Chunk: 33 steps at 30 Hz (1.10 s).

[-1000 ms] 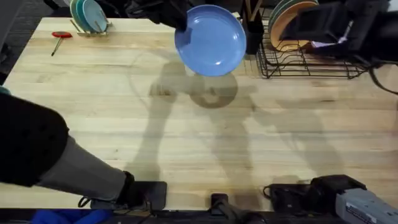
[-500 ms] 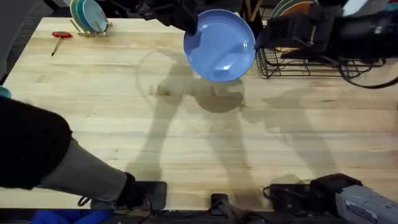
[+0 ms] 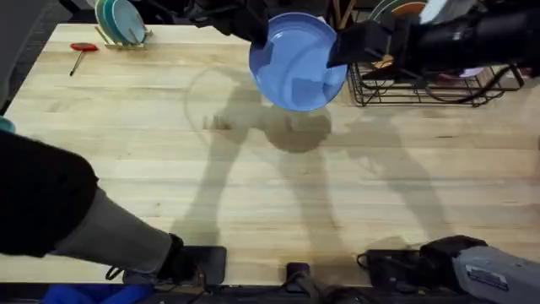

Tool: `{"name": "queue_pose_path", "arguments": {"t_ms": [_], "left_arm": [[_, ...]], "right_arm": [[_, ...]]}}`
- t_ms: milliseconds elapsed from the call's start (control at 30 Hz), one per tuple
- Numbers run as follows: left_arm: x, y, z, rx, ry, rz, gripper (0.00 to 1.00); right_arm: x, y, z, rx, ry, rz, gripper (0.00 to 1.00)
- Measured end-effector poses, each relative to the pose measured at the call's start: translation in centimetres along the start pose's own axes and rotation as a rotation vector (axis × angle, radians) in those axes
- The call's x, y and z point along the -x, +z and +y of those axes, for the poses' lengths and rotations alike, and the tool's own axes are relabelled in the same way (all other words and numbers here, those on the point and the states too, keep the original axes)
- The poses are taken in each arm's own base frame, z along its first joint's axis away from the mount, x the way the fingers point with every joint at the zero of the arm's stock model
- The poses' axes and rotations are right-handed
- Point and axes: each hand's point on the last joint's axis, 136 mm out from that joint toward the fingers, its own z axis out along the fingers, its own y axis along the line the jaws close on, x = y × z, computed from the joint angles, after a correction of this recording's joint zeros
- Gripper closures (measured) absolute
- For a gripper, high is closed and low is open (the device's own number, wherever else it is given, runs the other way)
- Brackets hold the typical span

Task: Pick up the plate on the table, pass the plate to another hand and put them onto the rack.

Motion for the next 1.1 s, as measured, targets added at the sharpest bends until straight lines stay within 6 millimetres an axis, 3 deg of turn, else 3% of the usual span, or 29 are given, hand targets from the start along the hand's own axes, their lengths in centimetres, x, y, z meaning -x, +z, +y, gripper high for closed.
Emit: {"name": "queue_pose_path", "arguments": {"t_ms": [233, 333, 567, 600, 733, 1100], "left_arm": [[0.0, 0.0, -0.1, -0.005, 0.0, 0.0, 0.957], [0.0, 0.0, -0.1, -0.006, 0.0, 0.0, 0.957], [0.0, 0.0, -0.1, -0.008, 0.0, 0.0, 0.957], [0.0, 0.0, -0.1, -0.008, 0.0, 0.0, 0.957], [0.0, 0.0, 0.1, 0.004, 0.0, -0.001, 0.957], [0.1, -0.1, 0.5, 0.023, -0.003, -0.004, 0.935]], "right_arm": [[0.1, 2.6, -0.2, 0.003, -0.002, 0.035, 0.01], [0.3, 3.3, -0.1, 0.009, -0.006, 0.034, 0.074], [0.5, 3.6, 0.0, 0.012, -0.002, 0.03, 0.544], [0.5, 3.6, 0.0, 0.014, 0.011, 0.03, 0.741], [0.5, 3.5, 0.1, 0.021, 0.026, 0.032, 0.951], [0.5, 3.5, 0.5, 0.04, 0.027, 0.036, 0.975]]}}
